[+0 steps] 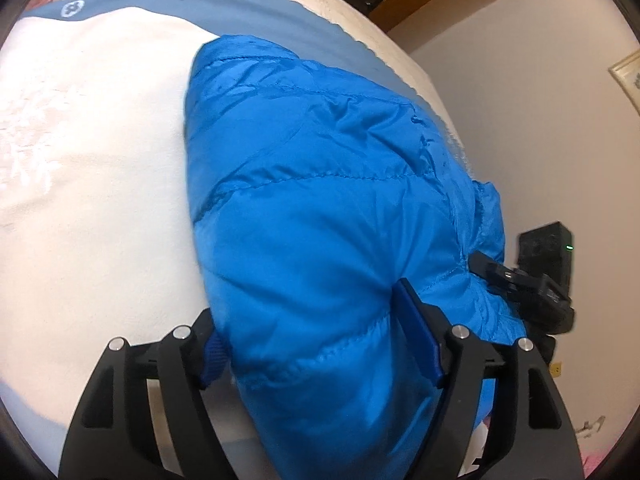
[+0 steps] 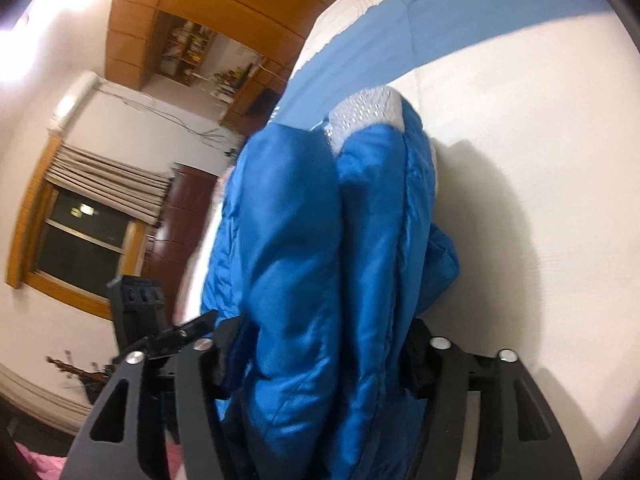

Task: Fold large clothes
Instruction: 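Open both tools and release the folded jacket onto the bed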

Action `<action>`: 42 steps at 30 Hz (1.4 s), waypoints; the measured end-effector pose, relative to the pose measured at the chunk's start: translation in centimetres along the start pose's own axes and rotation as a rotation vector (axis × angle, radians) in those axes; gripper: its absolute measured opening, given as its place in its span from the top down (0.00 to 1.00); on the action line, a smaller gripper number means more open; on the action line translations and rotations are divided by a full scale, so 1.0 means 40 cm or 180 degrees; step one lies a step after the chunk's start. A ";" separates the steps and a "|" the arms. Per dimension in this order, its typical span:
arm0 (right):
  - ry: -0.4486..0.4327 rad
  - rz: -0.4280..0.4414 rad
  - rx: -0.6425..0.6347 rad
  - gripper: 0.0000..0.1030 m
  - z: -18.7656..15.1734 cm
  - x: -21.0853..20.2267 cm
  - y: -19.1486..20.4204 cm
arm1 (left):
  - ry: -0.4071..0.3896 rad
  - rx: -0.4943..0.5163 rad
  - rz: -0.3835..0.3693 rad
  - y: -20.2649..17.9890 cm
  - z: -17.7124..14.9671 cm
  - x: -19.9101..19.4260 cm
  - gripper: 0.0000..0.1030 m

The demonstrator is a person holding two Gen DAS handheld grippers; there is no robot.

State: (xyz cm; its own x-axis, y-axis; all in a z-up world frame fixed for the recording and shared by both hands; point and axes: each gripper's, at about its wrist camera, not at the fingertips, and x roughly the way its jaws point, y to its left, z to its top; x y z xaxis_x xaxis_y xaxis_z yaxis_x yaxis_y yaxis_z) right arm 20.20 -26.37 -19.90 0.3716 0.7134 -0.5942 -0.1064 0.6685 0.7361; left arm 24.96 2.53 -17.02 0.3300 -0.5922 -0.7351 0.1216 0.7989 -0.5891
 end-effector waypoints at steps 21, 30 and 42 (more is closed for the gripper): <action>0.0023 -0.1240 -0.0444 0.29 -0.246 -0.123 0.082 | -0.0206 0.0542 0.1088 -0.065 -0.220 -0.087 0.22; -0.0006 -0.1119 -0.0132 0.28 -0.265 -0.127 0.024 | -0.0199 0.0417 0.1151 -0.050 -0.217 -0.097 0.23; -0.0339 -0.1589 -0.0788 0.04 -0.326 -0.304 0.312 | -0.0487 0.0604 0.1719 -0.212 -0.291 -0.290 0.07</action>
State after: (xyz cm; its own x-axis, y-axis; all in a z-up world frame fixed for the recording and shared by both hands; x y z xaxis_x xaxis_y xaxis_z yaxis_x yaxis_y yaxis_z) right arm 2.33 -23.95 -7.72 0.5219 0.2816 -0.8052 -0.1023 0.9578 0.2687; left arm 9.21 1.40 -7.42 0.5213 -0.0860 -0.8490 0.0595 0.9961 -0.0644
